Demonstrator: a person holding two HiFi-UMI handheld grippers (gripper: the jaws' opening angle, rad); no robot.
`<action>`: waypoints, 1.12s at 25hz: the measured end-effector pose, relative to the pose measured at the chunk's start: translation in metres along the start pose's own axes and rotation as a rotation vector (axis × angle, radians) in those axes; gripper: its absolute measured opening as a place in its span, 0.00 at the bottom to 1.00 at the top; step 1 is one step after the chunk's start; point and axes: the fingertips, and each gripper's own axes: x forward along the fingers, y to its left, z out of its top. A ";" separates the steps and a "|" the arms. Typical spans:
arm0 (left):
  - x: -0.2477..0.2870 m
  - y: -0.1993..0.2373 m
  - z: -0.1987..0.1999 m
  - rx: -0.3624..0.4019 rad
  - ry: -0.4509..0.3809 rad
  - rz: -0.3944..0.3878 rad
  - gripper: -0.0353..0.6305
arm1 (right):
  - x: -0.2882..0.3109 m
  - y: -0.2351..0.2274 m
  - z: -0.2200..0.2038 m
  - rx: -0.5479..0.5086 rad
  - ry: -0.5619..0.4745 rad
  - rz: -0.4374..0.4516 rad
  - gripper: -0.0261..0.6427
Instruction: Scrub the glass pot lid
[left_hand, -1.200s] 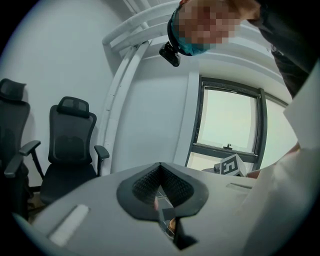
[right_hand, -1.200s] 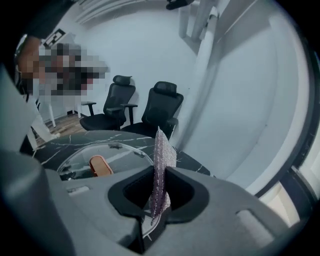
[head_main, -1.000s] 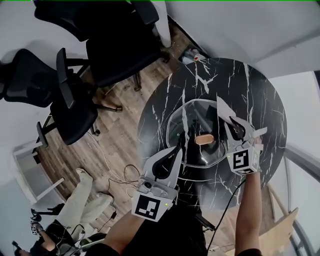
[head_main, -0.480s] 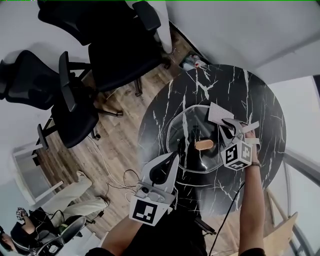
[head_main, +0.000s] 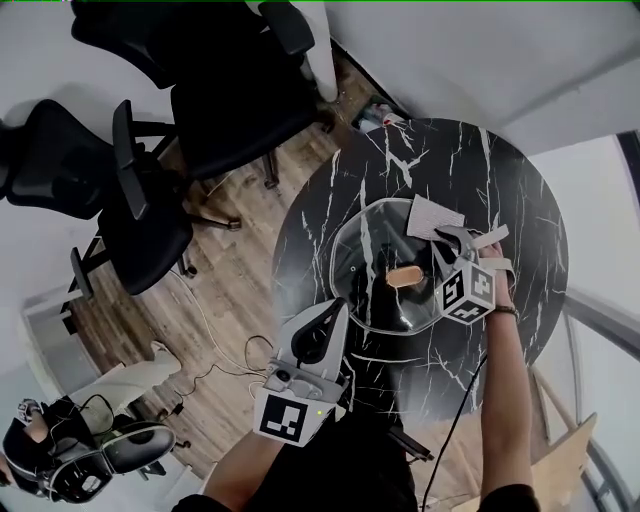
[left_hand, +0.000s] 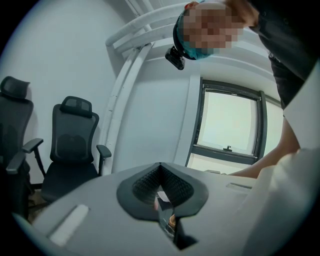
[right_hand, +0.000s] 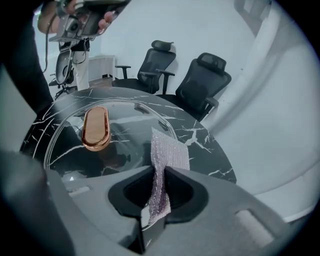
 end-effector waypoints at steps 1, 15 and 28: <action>-0.001 0.000 0.001 -0.005 -0.005 0.002 0.05 | -0.001 0.001 0.000 -0.001 0.005 0.001 0.13; -0.019 -0.003 0.007 0.005 -0.026 0.006 0.06 | -0.014 0.021 -0.018 0.090 0.043 -0.033 0.13; -0.039 -0.010 0.003 0.009 -0.019 -0.001 0.06 | -0.030 0.048 -0.028 0.178 0.076 -0.044 0.13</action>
